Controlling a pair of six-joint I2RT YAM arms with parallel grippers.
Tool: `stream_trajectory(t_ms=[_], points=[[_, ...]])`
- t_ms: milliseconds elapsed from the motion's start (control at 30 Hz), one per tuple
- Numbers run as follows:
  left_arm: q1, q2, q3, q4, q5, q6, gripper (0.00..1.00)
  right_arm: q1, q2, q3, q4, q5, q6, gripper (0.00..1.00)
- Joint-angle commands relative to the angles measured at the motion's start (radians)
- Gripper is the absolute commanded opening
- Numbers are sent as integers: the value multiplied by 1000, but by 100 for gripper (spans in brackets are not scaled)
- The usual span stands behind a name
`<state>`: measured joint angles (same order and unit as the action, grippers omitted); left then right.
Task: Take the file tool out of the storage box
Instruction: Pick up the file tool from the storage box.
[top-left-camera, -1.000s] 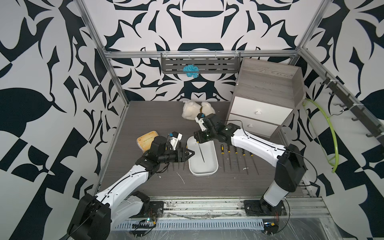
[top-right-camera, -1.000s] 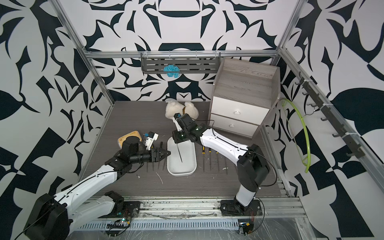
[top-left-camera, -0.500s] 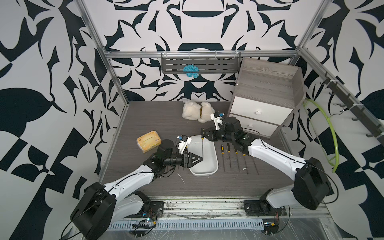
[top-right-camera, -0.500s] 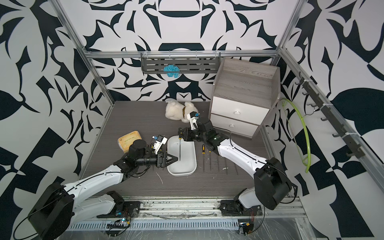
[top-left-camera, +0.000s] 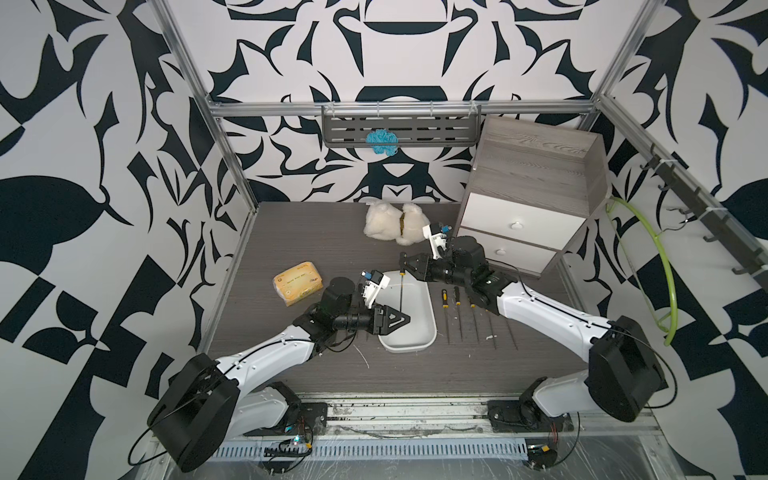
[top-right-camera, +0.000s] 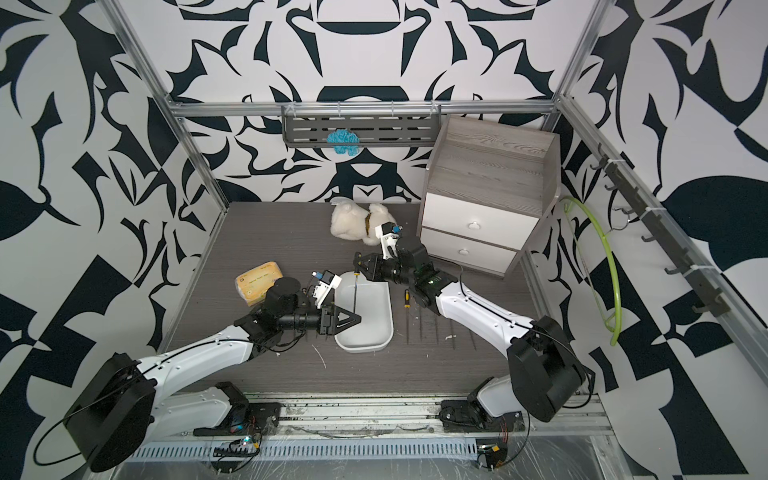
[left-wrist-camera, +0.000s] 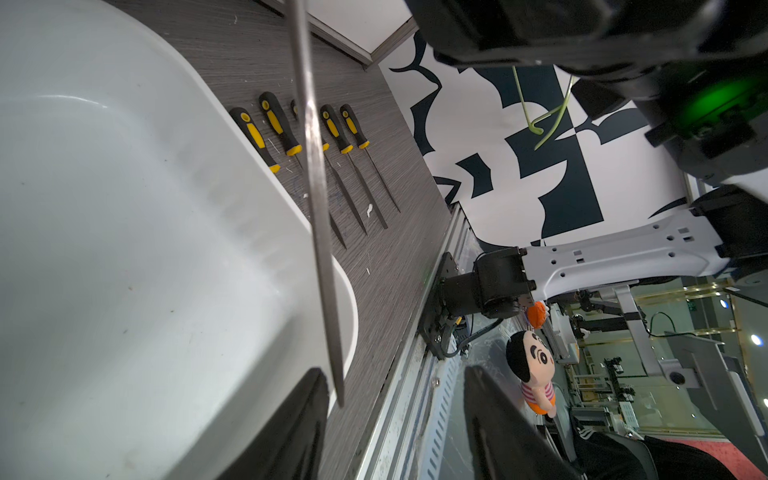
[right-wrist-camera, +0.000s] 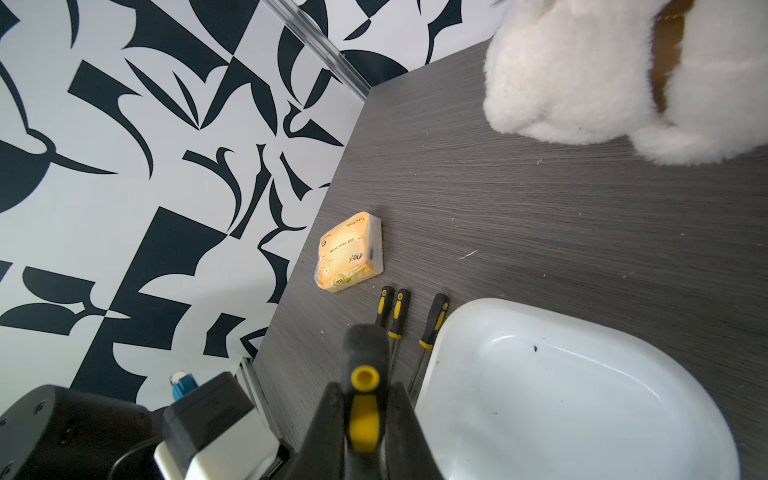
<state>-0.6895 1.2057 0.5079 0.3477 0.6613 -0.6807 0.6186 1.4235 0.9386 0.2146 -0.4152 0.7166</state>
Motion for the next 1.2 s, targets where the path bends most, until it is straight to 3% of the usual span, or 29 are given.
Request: stream_trajectory(t_ms=[0,133,367,467,633,700,733,800,900,967,1100,1167], points=[[-11,22,29,13,5,10,55,22,10,4,74,-5,11,0],[-13,22,28,11,0,7,45,26,15,6,67,1,6,0],[-13,10,23,-4,-35,3,37,26,15,9,51,8,-3,0],[-13,11,22,-7,-43,3,19,27,16,5,55,6,-1,0],[-13,11,23,-12,-55,3,12,28,14,0,57,3,-1,0],[-13,11,24,-17,-59,4,0,29,17,-1,57,3,0,0],[-13,9,24,-21,-61,4,0,29,19,-2,60,0,2,0],[-13,8,27,-37,-66,9,0,31,24,-4,69,-9,8,5],[-13,-2,30,-64,-75,15,0,32,27,-6,76,-18,14,23],[-13,-21,44,-152,-125,33,0,32,18,-7,72,-18,9,29],[-13,-81,108,-524,-387,34,0,29,-37,-3,14,5,-39,32],[-15,-121,128,-672,-463,14,0,27,-70,3,-33,18,-76,32]])
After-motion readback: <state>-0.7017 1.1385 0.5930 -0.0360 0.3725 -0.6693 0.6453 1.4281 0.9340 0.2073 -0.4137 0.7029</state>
